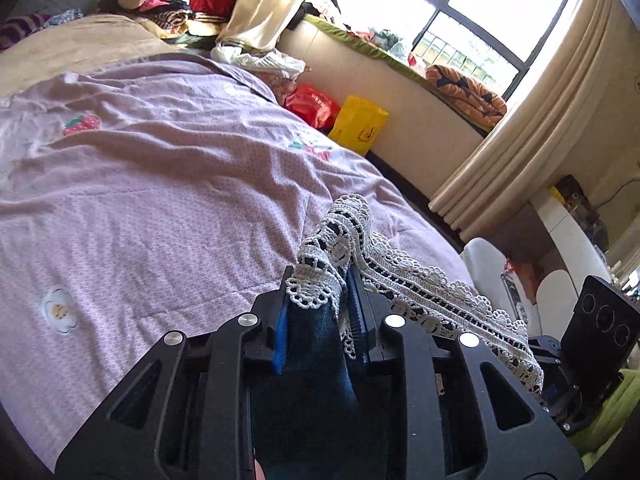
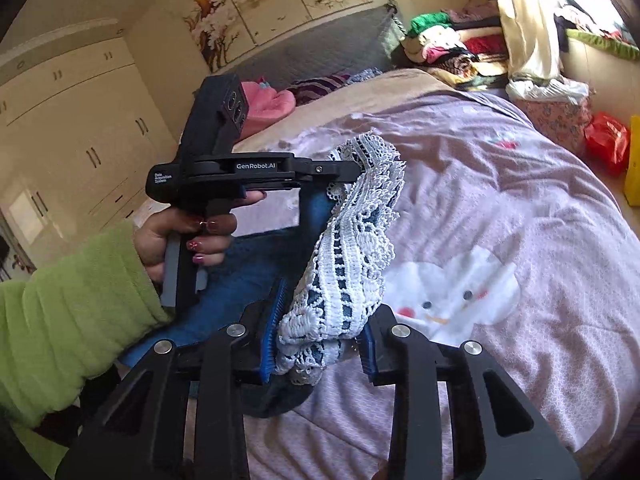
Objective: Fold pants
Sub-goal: 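Grasp the lace cuffs with the right gripper while the left gripper grasps the denim leg, then lift the lace cuffs with both grippers and fold them over toward the waistband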
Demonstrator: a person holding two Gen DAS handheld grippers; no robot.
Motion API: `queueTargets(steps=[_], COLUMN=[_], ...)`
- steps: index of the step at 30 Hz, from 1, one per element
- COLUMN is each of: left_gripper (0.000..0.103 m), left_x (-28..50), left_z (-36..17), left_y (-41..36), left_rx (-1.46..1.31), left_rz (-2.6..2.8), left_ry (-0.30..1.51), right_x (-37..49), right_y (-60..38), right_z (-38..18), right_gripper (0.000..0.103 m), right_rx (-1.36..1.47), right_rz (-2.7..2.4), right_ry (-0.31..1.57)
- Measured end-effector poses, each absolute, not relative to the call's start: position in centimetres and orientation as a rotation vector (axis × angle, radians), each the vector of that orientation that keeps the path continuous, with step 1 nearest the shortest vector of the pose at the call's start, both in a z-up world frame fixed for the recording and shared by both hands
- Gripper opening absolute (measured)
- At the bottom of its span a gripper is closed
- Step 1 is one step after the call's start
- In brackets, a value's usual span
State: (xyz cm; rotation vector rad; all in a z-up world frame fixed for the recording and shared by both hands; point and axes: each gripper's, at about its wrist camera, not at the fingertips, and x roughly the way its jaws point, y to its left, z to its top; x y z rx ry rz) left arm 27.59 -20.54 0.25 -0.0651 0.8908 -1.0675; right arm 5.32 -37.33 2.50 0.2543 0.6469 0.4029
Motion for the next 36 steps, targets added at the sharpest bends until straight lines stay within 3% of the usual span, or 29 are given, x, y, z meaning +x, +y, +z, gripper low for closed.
queueTargets(steps=[6,14,16,21,24,27,31,32,33,34,36], left_gripper=[0.018,0.018,0.029,0.075,0.089,0.091,0.089,0.071,0.037,0.022,0.018], left_x=[26.7,25.2,24.8,23.3,22.6,22.7,23.4,23.4,23.6,23.7,24.0], left_z=[1.8,-2.1,-2.4,-2.3,-2.6,-3.3,-4.5,-4.4,-4.4,-4.3,-4.2], left_y=[-14.0,-6.9,-5.6,-2.8,-2.2,-2.2,-3.3,-3.7,-4.2,-4.5,-4.4], left_rx=[-0.157,-0.197,-0.245,-0.456,-0.547,-0.568,-0.541,-0.518,-0.491,-0.479,-0.471], left_rz=[-1.014,-0.775,-0.748,-0.816,-0.839,-0.831,-0.773,-0.756,-0.741,-0.724,-0.702], left_ry=[0.842,0.934,0.95,0.995,1.011,1.03,1.066,1.059,1.063,1.063,1.054], right_x=[5.0,5.9,5.7,4.9,4.9,4.9,3.7,3.8,3.9,3.9,3.6], right_y=[-30.6,-22.3,-21.1,-18.5,-18.0,-17.7,-17.2,-17.0,-16.8,-16.5,-16.1], right_z=[4.5,-0.7,-1.6,-2.7,-3.0,-3.1,-3.2,-3.2,-3.1,-2.9,-2.7], right_gripper=[0.031,0.031,0.031,0.03,0.03,0.03,0.03,0.03,0.03,0.03,0.03], right_rx=[0.086,-0.087,-0.131,-0.255,-0.262,-0.266,-0.282,-0.278,-0.273,-0.27,-0.284], right_rz=[0.542,0.651,0.655,0.67,0.681,0.69,0.686,0.683,0.681,0.686,0.695], right_ry=[0.603,0.741,0.759,0.762,0.767,0.756,0.738,0.742,0.739,0.732,0.708])
